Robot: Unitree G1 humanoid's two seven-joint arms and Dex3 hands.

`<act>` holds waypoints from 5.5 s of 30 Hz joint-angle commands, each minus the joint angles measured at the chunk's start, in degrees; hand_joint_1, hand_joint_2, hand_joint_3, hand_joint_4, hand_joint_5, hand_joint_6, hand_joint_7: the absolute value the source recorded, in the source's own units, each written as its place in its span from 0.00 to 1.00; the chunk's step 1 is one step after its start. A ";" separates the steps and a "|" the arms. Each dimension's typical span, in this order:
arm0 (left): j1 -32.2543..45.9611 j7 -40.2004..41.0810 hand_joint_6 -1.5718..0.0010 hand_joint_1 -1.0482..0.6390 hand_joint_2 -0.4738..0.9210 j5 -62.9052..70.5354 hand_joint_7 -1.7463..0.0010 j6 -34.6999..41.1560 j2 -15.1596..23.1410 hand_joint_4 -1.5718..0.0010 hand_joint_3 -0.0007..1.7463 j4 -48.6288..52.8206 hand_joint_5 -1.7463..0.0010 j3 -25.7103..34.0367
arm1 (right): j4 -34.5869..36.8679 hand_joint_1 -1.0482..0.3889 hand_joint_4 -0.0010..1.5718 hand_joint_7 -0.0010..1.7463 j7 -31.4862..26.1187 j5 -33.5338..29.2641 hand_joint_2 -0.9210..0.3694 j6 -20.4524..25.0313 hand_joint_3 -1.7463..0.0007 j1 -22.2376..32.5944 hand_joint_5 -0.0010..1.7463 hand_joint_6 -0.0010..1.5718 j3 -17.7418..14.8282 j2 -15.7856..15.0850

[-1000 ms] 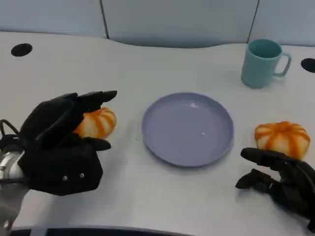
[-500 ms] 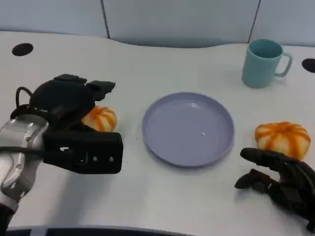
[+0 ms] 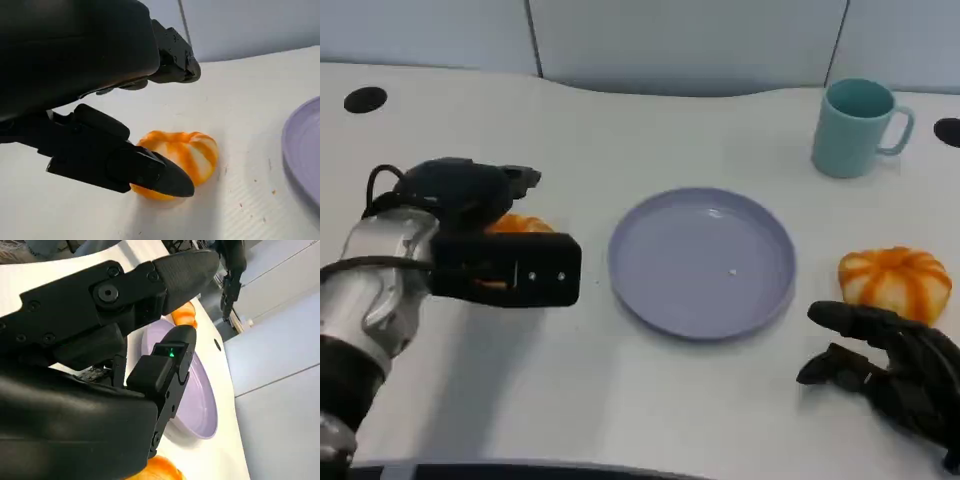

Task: Grasp the bread from the table and place it into the plate.

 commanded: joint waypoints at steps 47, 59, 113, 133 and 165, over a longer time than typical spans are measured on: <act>-15.78 12.66 0.84 0.37 0.88 -3.14 1.00 1.64 -13.36 0.95 0.00 41.05 0.96 -8.63 | -2.62 0.43 0.36 0.05 1.02 0.53 0.00 1.86 0.95 4.04 0.66 0.60 0.40 -0.55; -14.87 14.85 0.81 0.38 0.89 -2.39 0.99 2.01 -14.51 0.88 0.00 42.00 0.94 -10.49 | -6.08 0.44 0.35 0.06 0.57 0.34 0.00 2.96 0.95 6.03 0.67 0.59 0.94 -0.52; -16.34 19.75 0.32 0.45 1.00 -5.97 0.97 -6.48 -10.91 0.59 0.21 41.83 0.51 -7.00 | -8.53 0.45 0.34 0.11 0.06 1.40 0.00 5.18 0.95 7.11 0.68 0.56 0.82 -0.13; -19.87 22.98 0.59 0.50 0.90 -9.37 0.00 -16.34 -9.73 0.49 0.46 39.68 0.00 -3.58 | -6.30 0.44 0.36 0.13 0.15 1.22 0.00 3.32 0.95 5.97 0.67 0.55 0.88 0.03; -21.67 27.96 0.60 0.50 0.81 -6.43 0.00 -27.58 -14.25 0.46 0.55 33.86 0.00 -7.76 | -6.15 0.43 0.35 0.18 -0.44 0.79 0.00 2.22 0.95 5.87 0.67 0.52 1.87 0.14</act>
